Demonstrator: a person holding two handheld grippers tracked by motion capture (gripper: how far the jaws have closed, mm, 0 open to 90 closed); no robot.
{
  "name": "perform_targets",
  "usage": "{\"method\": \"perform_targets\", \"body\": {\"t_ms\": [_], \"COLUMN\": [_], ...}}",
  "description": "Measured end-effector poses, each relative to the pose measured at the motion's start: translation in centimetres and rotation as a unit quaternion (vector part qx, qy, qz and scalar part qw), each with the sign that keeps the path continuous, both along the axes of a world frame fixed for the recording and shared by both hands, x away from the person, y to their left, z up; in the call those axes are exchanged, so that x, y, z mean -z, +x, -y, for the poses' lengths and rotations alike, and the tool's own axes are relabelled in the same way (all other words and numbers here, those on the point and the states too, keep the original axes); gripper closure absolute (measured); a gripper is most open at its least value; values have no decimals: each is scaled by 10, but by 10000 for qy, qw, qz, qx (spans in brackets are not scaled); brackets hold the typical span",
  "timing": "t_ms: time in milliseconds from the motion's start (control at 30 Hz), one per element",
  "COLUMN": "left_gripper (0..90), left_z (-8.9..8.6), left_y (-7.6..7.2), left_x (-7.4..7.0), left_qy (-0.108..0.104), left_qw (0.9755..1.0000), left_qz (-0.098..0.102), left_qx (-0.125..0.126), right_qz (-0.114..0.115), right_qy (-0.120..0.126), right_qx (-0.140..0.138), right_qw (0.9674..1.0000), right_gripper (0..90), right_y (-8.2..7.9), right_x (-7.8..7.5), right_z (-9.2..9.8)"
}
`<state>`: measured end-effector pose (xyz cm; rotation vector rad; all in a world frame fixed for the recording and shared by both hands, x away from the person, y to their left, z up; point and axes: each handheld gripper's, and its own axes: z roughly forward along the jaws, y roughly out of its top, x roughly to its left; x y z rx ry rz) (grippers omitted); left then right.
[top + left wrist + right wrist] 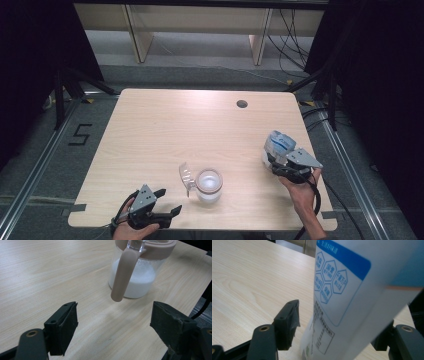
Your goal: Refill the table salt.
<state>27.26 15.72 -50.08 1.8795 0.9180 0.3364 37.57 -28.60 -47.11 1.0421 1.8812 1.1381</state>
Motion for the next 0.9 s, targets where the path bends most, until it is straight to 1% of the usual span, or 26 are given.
{"method": "perform_targets", "body": {"t_ms": [33, 67, 100, 133, 167, 200, 267, 300, 367, 400, 500, 533, 567, 600, 667, 700, 733, 800, 833, 867, 900], "left_gripper": [211, 211, 211, 211, 211, 211, 211, 211, 211, 211, 211, 211, 211, 211, 211, 211, 211, 211, 211, 211, 211], "left_z": [0, 0, 0, 0, 1, 1, 0, 0, -1, 0, -1, -1, -1, -2, -1, -2, -2, -2, -2, -3, -3], "left_y": [0, 0, 0, 0, 0, 0, 1, 1, 1, 1, 1, 1, 1, 1, 0, 0, 0, 0, 0, 1, 1], "left_x": [0, 0, 0, 0, 0, 1, 0, 0, 0, 0, 0, 0, 0, 0, 0, -1, -1, -1, -1, -2, -3], "left_qy": [22, 18, -29, -21, -20, -23, -42, -17, -13, -44, -47, -56, -62, -14, -19, 34, 34, -57, -57, -5, -38], "left_qw": [10000, 10000, 10000, 10000, 10000, 10000, 10000, 10000, 10000, 10000, 10000, 10000, 10000, 10000, 10000, 10000, 10000, 10000, 10000, 10000, 10000], "left_qz": [-1, -4, -14, -10, -6, -6, -11, 37, 34, -18, -7, -5, -10, -3, 0, 1, 1, 20, 20, 56, 19], "left_qx": [6, 0, -17, -17, -19, -45, -21, 6, -2, -57, -47, -56, -73, -58, -87, -69, -69, -74, -74, -31, -65], "right_qz": [-33, -66, -66, -49, -53, -108, -112, -196, -206, -258, -263, -298, -298, -321, -345, -349, -367, -376, -392, -436, -438], "right_qy": [57, -3, -3, -88, -96, -33, 8, 87, 94, 127, 126, 168, 168, 215, 192, 193, 216, 214, 179, 218, 189], "right_qx": [32, 73, 73, 99, 117, 159, 208, 269, 267, 265, 327, 306, 306, 248, 221, 167, 139, 78, 64, 42, 24], "right_qw": [10000, 10000, 10000, 9999, 9999, 9998, 9997, 9994, 9994, 9992, 9990, 9989, 9989, 9989, 9990, 9991, 9990, 9990, 9990, 9988, 9989], "right_gripper": [315, 315, 315, 317, 318, 312, 304, 304, 299, 296, 283, 282, 282, 277, 277, 273, 273, 273, 273, 273, 273], "right_y": [-2, -7, -7, -10, -13, -17, -22, -25, -31, -34, -41, -47, -47, -52, -54, -58, -60, -63, -65, -66, -68], "right_x": [-1, -2, -2, -2, -2, -3, -3, -3, -3, -3, -4, -4, -4, -3, -3, -3, -3, -3, -3, -2, -2], "right_z": [0, 1, 1, 1, 1, 4, 7, 8, 11, 12, 15, 16, 16, 15, 14, 12, 10, 8, 7, 5, 5]}}
